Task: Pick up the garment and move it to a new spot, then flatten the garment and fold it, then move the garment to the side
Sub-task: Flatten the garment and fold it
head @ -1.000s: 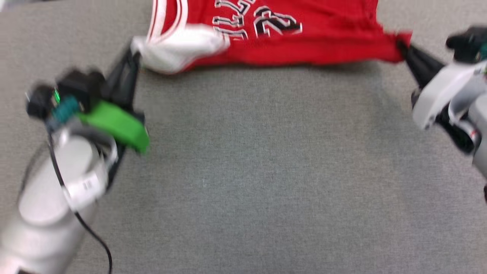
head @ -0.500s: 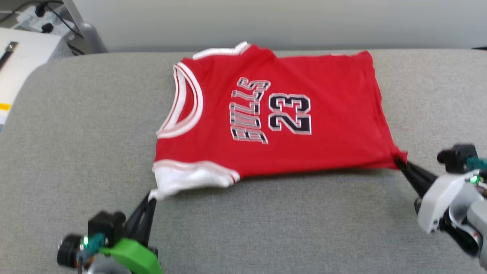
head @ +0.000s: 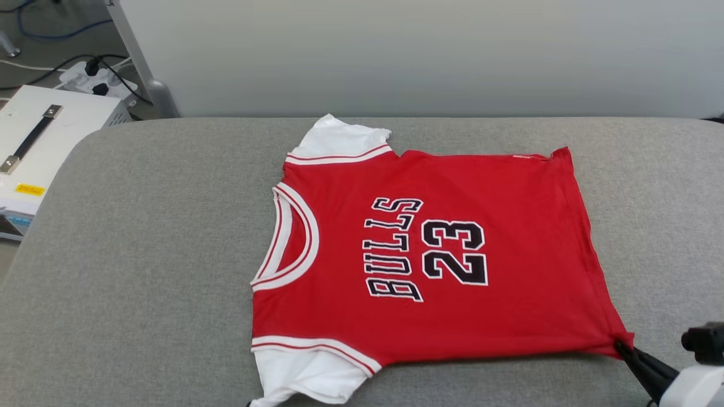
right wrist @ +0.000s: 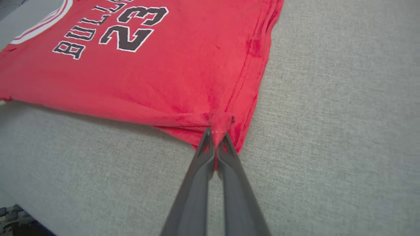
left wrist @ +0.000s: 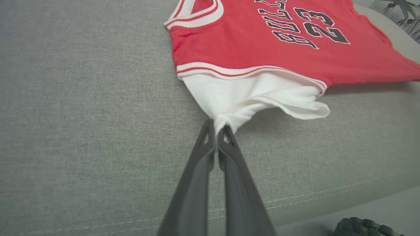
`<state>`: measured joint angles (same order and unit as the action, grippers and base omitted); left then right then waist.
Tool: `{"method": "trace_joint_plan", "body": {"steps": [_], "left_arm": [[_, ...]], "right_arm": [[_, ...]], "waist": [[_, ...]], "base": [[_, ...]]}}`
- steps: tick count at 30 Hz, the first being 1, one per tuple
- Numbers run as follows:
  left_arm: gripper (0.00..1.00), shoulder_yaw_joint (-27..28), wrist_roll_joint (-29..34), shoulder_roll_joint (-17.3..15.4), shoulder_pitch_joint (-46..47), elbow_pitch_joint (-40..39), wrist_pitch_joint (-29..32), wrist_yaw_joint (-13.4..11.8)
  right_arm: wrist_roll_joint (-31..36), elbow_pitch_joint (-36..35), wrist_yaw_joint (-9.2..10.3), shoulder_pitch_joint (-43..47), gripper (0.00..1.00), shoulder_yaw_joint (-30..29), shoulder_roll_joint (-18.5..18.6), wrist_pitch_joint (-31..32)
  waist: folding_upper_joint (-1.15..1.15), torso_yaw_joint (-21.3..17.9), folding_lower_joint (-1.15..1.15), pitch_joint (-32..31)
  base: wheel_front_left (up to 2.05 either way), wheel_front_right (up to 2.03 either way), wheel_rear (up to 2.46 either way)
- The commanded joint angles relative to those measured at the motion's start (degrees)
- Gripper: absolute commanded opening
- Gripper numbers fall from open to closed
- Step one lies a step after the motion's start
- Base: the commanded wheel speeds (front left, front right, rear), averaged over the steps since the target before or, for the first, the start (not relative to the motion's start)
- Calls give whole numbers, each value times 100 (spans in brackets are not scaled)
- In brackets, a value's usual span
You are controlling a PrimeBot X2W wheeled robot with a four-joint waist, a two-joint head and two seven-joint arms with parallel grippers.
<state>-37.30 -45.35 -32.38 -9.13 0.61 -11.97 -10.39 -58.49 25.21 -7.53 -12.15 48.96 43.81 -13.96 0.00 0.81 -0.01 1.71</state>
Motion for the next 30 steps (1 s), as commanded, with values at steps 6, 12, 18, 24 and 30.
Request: {"method": "trace_joint_plan", "body": {"steps": [6, 12, 18, 24, 30], "left_arm": [[0, -67, -196, -93, -225, -91, 226, 95], [0, -1, 193, -128, 513, 53, 90, 215], [0, 44, 411, -42, 1535, 352, 140, 522], [0, 58, 583, 23, 2533, 848, 232, 872], [0, 50, 711, 111, 3401, 1424, 294, 1185]], "right_arm": [[70, -486, 4, 905, 0, -651, 122, 260], [434, -786, 4, 883, 0, -1397, -127, 641], [634, -1043, 4, 657, 0, -1901, -341, 938], [756, -1259, 4, 381, 0, -2256, -486, 1225], [807, -1310, 4, -49, 0, -2427, -667, 1460]], "waist": [[0, 54, 1, 7], [0, 15, 1, 218], [0, -70, 1, 472], [0, -194, 1, 802], [0, -323, 1, 1157]], "base": [[0, 0, 0], [0, 0, 0], [0, 0, 0], [0, 0, 0], [0, 0, 0]]}}
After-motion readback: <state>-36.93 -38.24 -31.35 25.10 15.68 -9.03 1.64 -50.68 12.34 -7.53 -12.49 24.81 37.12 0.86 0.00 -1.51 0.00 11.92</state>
